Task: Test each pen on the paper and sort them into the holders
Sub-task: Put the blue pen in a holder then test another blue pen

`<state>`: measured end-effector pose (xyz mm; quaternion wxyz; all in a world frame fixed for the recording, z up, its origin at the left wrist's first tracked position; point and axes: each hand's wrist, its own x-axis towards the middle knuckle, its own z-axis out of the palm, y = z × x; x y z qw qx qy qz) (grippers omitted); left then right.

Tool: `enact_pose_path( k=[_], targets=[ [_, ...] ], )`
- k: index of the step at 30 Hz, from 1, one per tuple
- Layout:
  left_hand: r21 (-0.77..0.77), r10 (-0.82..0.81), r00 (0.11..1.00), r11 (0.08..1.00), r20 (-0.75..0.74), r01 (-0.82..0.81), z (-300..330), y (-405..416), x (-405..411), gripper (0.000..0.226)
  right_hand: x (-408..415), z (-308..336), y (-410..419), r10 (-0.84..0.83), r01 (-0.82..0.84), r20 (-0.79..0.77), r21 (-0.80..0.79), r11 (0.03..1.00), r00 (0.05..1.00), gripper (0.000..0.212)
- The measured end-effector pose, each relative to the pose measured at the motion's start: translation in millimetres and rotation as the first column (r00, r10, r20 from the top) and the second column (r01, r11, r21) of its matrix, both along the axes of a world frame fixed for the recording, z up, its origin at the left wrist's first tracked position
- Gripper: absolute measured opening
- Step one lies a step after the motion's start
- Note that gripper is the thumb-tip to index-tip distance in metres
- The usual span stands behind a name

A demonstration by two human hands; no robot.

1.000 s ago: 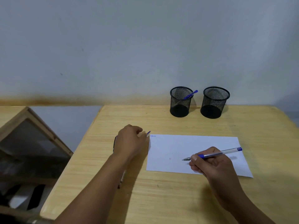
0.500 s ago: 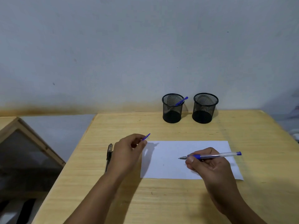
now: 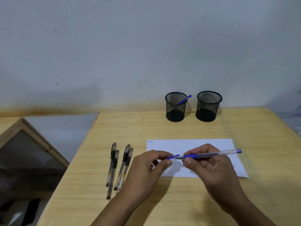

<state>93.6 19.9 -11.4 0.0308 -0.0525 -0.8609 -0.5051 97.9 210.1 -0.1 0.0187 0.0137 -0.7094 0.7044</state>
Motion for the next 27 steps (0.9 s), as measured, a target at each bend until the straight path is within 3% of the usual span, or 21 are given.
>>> enact_pose_path(
  k=[8, 14, 21, 27],
  targets=[
    [-0.058, -0.091, 0.995, 0.994, -0.028, 0.089, -4, 10, 11, 0.012, 12, -10, 5, -0.021, 0.017, 0.075, 0.057, 0.998, 0.997, 0.013],
    [-0.078, -0.082, 0.995, 0.994, -0.058, 0.077, -9, 13, 23, 0.012, 22, -12, 4, -0.007, 0.006, 0.004, 0.156, 0.988, 1.0, 0.016],
    [-0.092, -0.075, 0.993, 0.994, -0.091, 0.066, -8, 6, 29, 0.012, 25, -21, -3, 0.051, -0.051, 0.086, 0.002, 0.999, 0.995, 0.01],
    [-0.002, -0.051, 0.996, 0.999, -0.07, 0.051, -1, 12, 33, 0.01, 21, -18, -12, 0.004, 0.045, 0.179, -0.272, 0.961, 0.984, 0.019]
  ],
)
